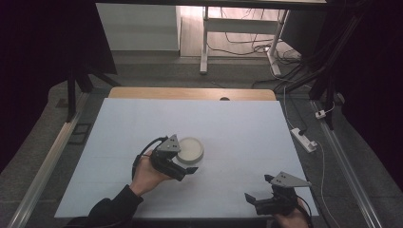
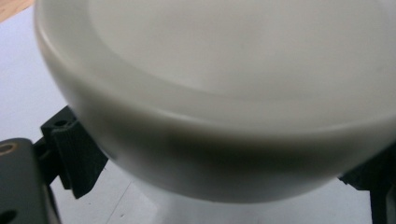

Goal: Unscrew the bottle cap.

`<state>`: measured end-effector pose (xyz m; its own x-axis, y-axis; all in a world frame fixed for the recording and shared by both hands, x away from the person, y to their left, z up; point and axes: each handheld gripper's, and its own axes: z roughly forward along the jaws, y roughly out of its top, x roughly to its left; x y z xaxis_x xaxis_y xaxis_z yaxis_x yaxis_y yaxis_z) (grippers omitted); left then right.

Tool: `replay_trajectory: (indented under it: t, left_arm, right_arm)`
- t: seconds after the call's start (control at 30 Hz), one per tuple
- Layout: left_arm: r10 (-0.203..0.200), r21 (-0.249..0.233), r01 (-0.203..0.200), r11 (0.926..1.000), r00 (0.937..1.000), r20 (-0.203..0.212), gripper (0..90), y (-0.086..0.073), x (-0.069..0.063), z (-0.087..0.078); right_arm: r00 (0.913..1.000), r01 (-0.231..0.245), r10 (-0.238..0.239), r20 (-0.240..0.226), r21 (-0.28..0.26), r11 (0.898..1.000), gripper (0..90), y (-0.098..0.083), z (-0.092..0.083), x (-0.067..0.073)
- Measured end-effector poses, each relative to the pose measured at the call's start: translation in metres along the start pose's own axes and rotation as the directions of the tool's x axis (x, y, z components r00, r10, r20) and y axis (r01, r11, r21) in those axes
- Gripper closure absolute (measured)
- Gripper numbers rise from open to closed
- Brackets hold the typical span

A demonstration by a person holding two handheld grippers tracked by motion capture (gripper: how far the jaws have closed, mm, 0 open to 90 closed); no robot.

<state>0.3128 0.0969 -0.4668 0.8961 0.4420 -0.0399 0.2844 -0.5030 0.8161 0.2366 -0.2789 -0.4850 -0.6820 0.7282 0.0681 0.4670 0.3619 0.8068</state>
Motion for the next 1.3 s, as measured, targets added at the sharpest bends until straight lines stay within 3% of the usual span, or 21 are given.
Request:
replay_trajectory:
  t: [0.27, 0.5, 0.63, 1.13, 1.3]
  left_arm:
    - [0.001, 0.004, -0.001, 1.0, 1.0, -0.003, 7.6, -0.002, -0.002, 0.001]
    - [0.0, 0.002, 0.0, 1.0, 1.0, -0.003, 7.6, -0.002, -0.003, 0.002]
    - [-0.001, 0.001, 0.001, 1.0, 1.0, -0.003, 7.6, -0.002, -0.003, 0.002]
    - [0.002, 0.002, -0.002, 1.0, 1.0, -0.003, 7.6, -0.002, -0.004, 0.004]
    - [0.003, 0.004, -0.003, 1.0, 1.0, -0.002, 7.6, -0.002, -0.004, 0.005]
  right_arm:
    - [0.9975, 0.058, -0.058, -0.04, -0.007, 0.998, 0.0, 0.015, 0.008, 0.012]
    - [0.9884, 0.108, -0.113, -0.102, -0.057, 0.993, 0.0, 0.033, 0.015, 0.021]
    - [0.9851, 0.111, -0.12, -0.124, -0.072, 0.991, 0.0, 0.045, 0.02, 0.026]
    - [0.9677, 0.155, -0.157, -0.197, -0.025, 0.988, 0.0, 0.082, 0.051, 0.044]
    - [0.9673, 0.146, -0.148, -0.206, -0.025, 0.989, 0.0, 0.093, 0.059, 0.048]
